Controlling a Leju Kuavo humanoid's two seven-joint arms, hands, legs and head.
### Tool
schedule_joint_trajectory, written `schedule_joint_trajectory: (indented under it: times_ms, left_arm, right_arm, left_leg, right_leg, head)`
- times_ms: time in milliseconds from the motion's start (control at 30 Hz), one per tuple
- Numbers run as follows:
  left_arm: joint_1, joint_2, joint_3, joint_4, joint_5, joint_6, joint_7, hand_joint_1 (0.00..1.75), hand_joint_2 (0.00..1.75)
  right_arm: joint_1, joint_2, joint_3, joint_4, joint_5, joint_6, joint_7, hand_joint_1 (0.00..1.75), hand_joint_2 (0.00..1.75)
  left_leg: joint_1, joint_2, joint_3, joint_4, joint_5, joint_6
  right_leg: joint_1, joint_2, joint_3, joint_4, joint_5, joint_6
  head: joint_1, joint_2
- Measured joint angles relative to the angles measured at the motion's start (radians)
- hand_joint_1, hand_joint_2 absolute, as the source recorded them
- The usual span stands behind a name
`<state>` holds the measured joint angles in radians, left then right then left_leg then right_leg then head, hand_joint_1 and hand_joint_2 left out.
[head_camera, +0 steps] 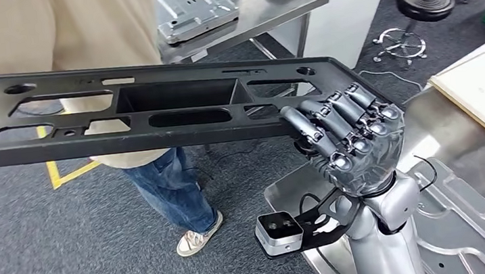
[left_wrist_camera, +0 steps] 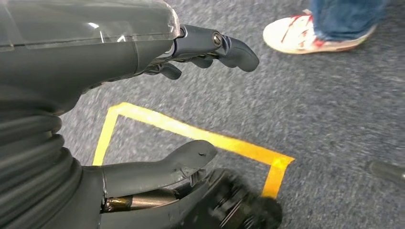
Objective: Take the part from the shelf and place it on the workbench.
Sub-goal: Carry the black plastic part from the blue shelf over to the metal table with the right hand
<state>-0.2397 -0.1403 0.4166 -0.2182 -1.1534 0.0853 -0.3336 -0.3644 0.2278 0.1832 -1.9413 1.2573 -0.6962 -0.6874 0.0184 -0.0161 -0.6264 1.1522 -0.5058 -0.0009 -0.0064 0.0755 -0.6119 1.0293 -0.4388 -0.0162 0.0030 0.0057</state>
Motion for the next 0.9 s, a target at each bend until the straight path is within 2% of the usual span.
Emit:
schedule_joint_trajectory:
  times_ms: [33, 100, 167, 200, 233, 300, 367, 400, 433, 467, 533, 567, 600, 667, 700, 767, 800, 833, 867, 900]
  left_arm:
    - [-0.002, 0.0, 0.0, 0.0, 0.002, 0.0, -0.001, 0.0, 1.75]
    - [-0.004, 0.0, 0.0, 0.0, 0.009, -0.002, -0.002, 0.0, 1.75]
    - [-0.005, 0.0, 0.001, 0.0, 0.024, -0.001, -0.005, 0.0, 1.75]
    - [-0.005, -0.001, 0.002, -0.001, 0.036, 0.003, -0.01, 0.0, 1.75]
    - [-0.006, -0.002, 0.005, -0.002, 0.051, 0.011, -0.019, 0.0, 1.75]
    - [-0.003, -0.003, 0.018, -0.003, 0.087, 0.031, -0.047, 0.0, 1.75]
    - [0.004, -0.004, 0.036, -0.003, 0.124, 0.052, -0.076, 0.0, 1.75]
    - [0.006, -0.004, 0.046, -0.003, 0.141, 0.058, -0.085, 0.0, 1.75]
    - [0.007, -0.004, 0.056, -0.003, 0.158, 0.06, -0.089, 0.0, 1.75]
    - [0.007, -0.005, 0.066, -0.003, 0.173, 0.057, -0.091, 0.0, 1.75]
    - [0.007, -0.006, 0.084, -0.003, 0.193, 0.034, -0.092, 0.0, 1.75]
    - [0.007, -0.006, 0.092, -0.003, 0.199, 0.018, -0.092, 0.0, 1.75]
    - [0.008, -0.006, 0.098, -0.003, 0.204, 0.002, -0.093, 0.0, 1.75]
    - [0.01, -0.005, 0.106, -0.003, 0.209, -0.02, -0.096, 0.0, 1.75]
    - [0.01, -0.004, 0.108, -0.003, 0.211, -0.027, -0.098, 0.0, 1.75]
    - [0.011, -0.002, 0.111, -0.003, 0.212, -0.032, -0.101, 0.0, 1.75]
    - [0.012, 0.0, 0.113, -0.003, 0.213, -0.034, -0.103, 0.0, 1.75]
    - [0.015, 0.001, 0.115, -0.003, 0.213, -0.036, -0.104, 0.0, 1.75]
    - [0.019, 0.002, 0.117, -0.003, 0.214, -0.038, -0.105, 0.0, 1.75]
    - [0.023, 0.003, 0.118, -0.003, 0.214, -0.042, -0.106, 0.0, 1.75]
  right_arm:
    - [-0.003, 0.0, -0.006, 0.002, -0.002, 0.0, 0.0, 1.75, 1.75]
    - [-0.009, 0.001, -0.02, 0.008, -0.007, 0.0, 0.0, 1.75, 1.75]
    - [-0.011, 0.002, -0.035, 0.012, -0.011, 0.0, 0.0, 1.75, 1.75]
    - [-0.01, 0.002, -0.043, 0.013, -0.013, 0.0, 0.0, 1.75, 1.75]
    - [-0.01, 0.002, -0.049, 0.013, -0.014, 0.0, 0.0, 1.75, 1.75]
    - [-0.006, 0.001, -0.061, 0.013, -0.015, 0.0, 0.0, 1.75, 1.75]
    - [0.004, 0.001, -0.073, 0.013, -0.018, 0.0, 0.0, 1.75, 1.75]
    - [0.011, 0.001, -0.081, 0.013, -0.02, 0.0, 0.0, 1.75, 1.75]
    - [0.018, 0.001, -0.089, 0.013, -0.024, 0.0, 0.0, 1.75, 1.75]
    - [0.024, 0.001, -0.097, 0.013, -0.028, 0.0, 0.0, 1.75, 1.75]
    - [0.029, 0.001, -0.114, 0.012, -0.039, 0.0, 0.0, 1.75, 1.75]
    - [0.031, 0.001, -0.124, 0.011, -0.043, 0.0, 0.0, 1.75, 1.75]
    - [0.034, 0.001, -0.135, 0.011, -0.048, 0.0, 0.0, 1.75, 1.75]
    - [0.043, 0.001, -0.161, 0.01, -0.053, 0.0, 0.0, 1.75, 1.75]
    - [0.048, 0.001, -0.175, 0.01, -0.053, 0.0, 0.0, 1.75, 1.75]
    - [0.054, 0.002, -0.192, 0.01, -0.054, 0.0, 0.0, 1.75, 1.75]
    - [0.056, 0.002, -0.195, 0.01, -0.054, 0.0, 0.0, 1.75, 1.75]
    - [0.058, 0.003, -0.199, 0.011, -0.054, 0.0, 0.0, 1.75, 1.75]
    - [0.062, 0.003, -0.205, 0.011, -0.056, 0.0, 0.0, 1.75, 1.75]
    - [0.067, 0.003, -0.213, 0.011, -0.059, 0.0, 0.0, 1.75, 1.75]
  left_leg:
    - [0.002, -0.022, 0.024, -0.056, 0.021, 0.002]
    - [0.004, -0.054, 0.043, -0.103, 0.028, 0.007]
    - [0.002, -0.043, 0.044, -0.109, 0.031, 0.017]
    - [0.003, -0.032, 0.046, -0.114, 0.034, 0.024]
    - [0.004, -0.021, 0.047, -0.119, 0.038, 0.032]
    - [0.002, 0.003, 0.05, -0.125, 0.04, 0.041]
    - [-0.001, 0.03, 0.05, -0.125, 0.039, 0.045]
    - [-0.003, 0.043, 0.05, -0.125, 0.038, 0.046]
    - [-0.004, 0.056, 0.051, -0.125, 0.036, 0.047]
    - [-0.006, 0.067, 0.053, -0.125, 0.034, 0.047]
    - [-0.01, 0.087, 0.059, -0.124, 0.028, 0.042]
    - [-0.013, 0.097, 0.061, -0.125, 0.026, 0.039]
    - [-0.015, 0.107, 0.063, -0.125, 0.024, 0.035]
    - [-0.017, 0.127, 0.068, -0.128, 0.021, 0.027]
    - [-0.016, 0.123, 0.07, -0.125, 0.015, 0.022]
    - [-0.013, 0.081, 0.056, -0.08, -0.02, 0.014]
    - [-0.01, 0.053, 0.033, -0.029, -0.049, 0.012]
    - [-0.009, 0.035, 0.004, 0.035, -0.08, 0.01]
    - [-0.008, 0.027, -0.027, 0.096, -0.102, 0.008]
    - [-0.007, 0.025, -0.047, 0.133, -0.106, 0.006]
  right_leg:
    - [0.001, 0.012, -0.004, 0.006, -0.002, 0.004]
    - [-0.001, 0.032, -0.014, 0.012, 0.0, 0.014]
    - [-0.005, 0.05, -0.022, 0.012, 0.004, 0.027]
    - [-0.005, 0.042, -0.026, 0.016, 0.001, 0.032]
    - [-0.004, 0.021, -0.035, 0.034, -0.012, 0.037]
    - [-0.002, -0.038, -0.079, 0.128, -0.064, 0.045]
    - [-0.005, -0.065, -0.135, 0.243, -0.11, 0.051]
    - [-0.006, -0.068, -0.146, 0.266, -0.111, 0.052]
    - [-0.006, -0.071, -0.141, 0.256, -0.095, 0.051]
    - [-0.006, -0.078, -0.116, 0.209, -0.064, 0.048]
    - [0.005, -0.12, -0.047, 0.077, -0.012, 0.034]
    - [0.012, -0.139, -0.024, 0.03, 0.0, 0.027]
    - [0.019, -0.151, -0.013, 0.006, 0.002, 0.021]
    - [0.022, -0.135, -0.012, -0.002, 0.004, 0.013]
    - [0.02, -0.124, -0.009, -0.009, 0.007, 0.009]
    - [0.011, -0.102, -0.002, -0.022, 0.015, -0.001]
    - [0.008, -0.09, -0.001, -0.025, 0.018, -0.004]
    - [0.006, -0.078, -0.001, -0.025, 0.019, -0.006]
    - [0.006, -0.065, -0.001, -0.024, 0.019, -0.007]
    - [0.005, -0.051, -0.002, -0.023, 0.019, -0.007]
  head:
    - [0.0, 0.0]
    - [0.0, 0.0]
    - [0.0, 0.0]
    - [0.001, 0.0]
    - [0.002, 0.0]
    - [0.006, 0.0]
    - [0.007, 0.0]
    - [0.007, 0.0]
    - [0.007, 0.0]
    - [0.007, 0.0]
    - [0.007, 0.0]
    - [0.007, 0.0]
    - [0.007, 0.0]
    - [0.007, 0.0]
    - [0.007, 0.0]
    - [0.006, 0.0]
    - [0.006, 0.0]
    - [0.006, 0.0]
    - [0.005, 0.0]
    - [0.006, 0.0]
